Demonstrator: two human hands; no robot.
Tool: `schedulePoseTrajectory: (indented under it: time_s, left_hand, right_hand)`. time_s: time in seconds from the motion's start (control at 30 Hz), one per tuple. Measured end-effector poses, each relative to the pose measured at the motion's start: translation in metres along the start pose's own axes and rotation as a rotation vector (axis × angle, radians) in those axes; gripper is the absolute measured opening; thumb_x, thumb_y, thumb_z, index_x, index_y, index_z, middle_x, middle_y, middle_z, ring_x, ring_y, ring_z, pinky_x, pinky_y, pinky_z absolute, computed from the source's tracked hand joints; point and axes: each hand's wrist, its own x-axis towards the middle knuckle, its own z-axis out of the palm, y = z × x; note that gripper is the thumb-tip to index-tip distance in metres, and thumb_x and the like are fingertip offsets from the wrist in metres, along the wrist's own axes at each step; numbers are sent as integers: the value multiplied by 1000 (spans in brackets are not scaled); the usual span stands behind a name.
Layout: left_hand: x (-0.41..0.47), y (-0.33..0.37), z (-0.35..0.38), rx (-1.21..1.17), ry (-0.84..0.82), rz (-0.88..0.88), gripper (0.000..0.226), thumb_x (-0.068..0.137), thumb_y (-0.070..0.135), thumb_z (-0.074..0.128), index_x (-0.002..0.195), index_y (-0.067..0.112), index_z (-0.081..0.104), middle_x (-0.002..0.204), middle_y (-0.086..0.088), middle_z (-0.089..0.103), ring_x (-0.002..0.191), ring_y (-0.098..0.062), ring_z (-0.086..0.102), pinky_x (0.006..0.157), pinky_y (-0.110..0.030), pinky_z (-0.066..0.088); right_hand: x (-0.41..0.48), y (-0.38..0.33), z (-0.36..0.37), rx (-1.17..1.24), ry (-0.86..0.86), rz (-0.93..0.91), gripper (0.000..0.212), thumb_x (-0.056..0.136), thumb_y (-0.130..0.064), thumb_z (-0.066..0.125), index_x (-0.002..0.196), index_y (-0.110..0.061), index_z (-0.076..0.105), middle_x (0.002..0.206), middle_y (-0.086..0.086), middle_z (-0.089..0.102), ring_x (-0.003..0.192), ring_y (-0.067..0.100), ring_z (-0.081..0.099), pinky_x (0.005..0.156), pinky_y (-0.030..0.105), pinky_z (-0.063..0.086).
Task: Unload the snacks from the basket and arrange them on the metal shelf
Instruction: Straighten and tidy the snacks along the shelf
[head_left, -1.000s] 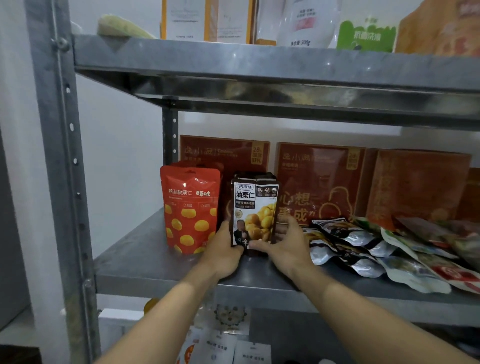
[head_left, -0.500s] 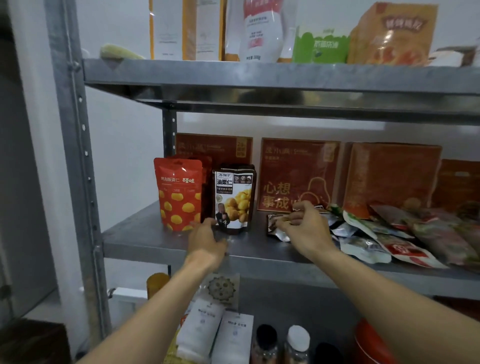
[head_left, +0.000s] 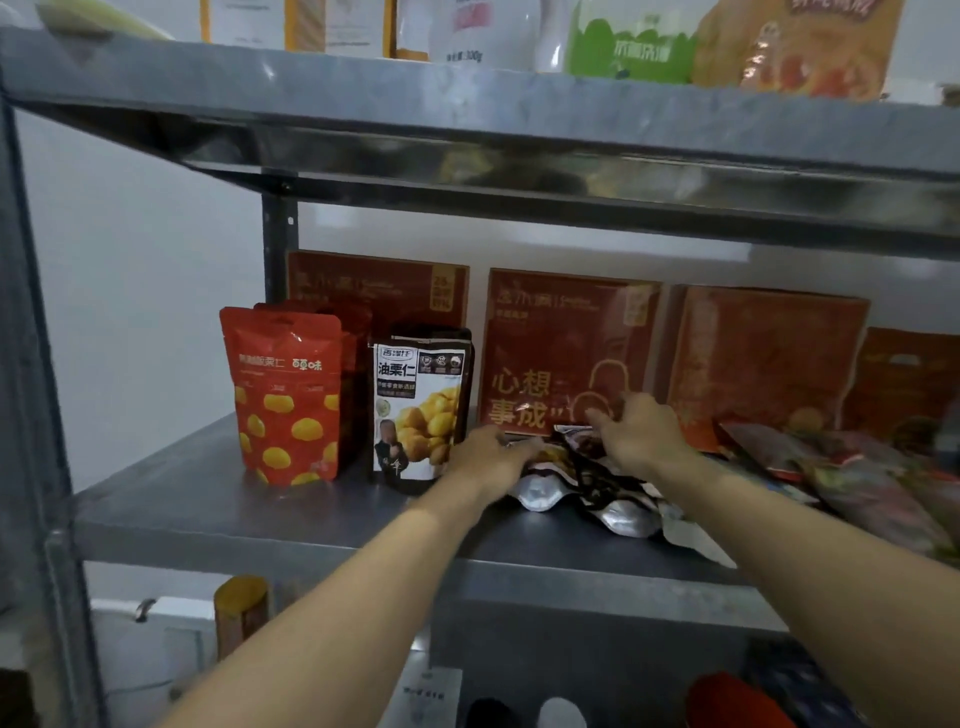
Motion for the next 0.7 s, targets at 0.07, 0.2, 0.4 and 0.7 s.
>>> schedulePoseTrajectory:
  time_s: [0.07, 0.2, 0.4, 0.7]
  left_hand:
    - [15, 0, 8, -50, -31, -38, 37, 74, 36, 78, 104, 15, 70, 109, -3, 71, 104, -24, 65, 95, -34, 50]
    - [29, 2, 15, -164, -96, -99, 30, 75, 7, 82, 82, 18, 55, 94, -2, 65, 94, -19, 60, 84, -25, 49]
    - [22, 1, 12, -339, -119, -152, 44, 70, -11, 79, 109, 0, 62, 87, -2, 59, 73, -8, 54, 43, -6, 41]
    - [-13, -7, 0, -380, -33, 115, 45, 65, -11, 82, 100, 13, 69, 107, 5, 62, 92, 1, 53, 62, -2, 42]
  right_hand:
    - [11, 6, 1, -67, -24, 65, 30, 96, -33, 60, 95, -3, 60, 100, 15, 64, 99, 35, 61, 78, 33, 46]
    - [22, 9, 1, -152, -95, 163, 30, 85, -27, 76, 87, -8, 52, 97, 12, 56, 87, 26, 54, 71, 27, 41]
    - [22, 9, -11, -136, -222, 250, 43, 79, -21, 80, 111, -6, 56, 104, 8, 58, 99, 25, 56, 82, 32, 49]
    - [-3, 12, -28, 240, -60, 260, 71, 47, -24, 99, 105, -3, 65, 96, 1, 68, 98, 21, 63, 82, 31, 50]
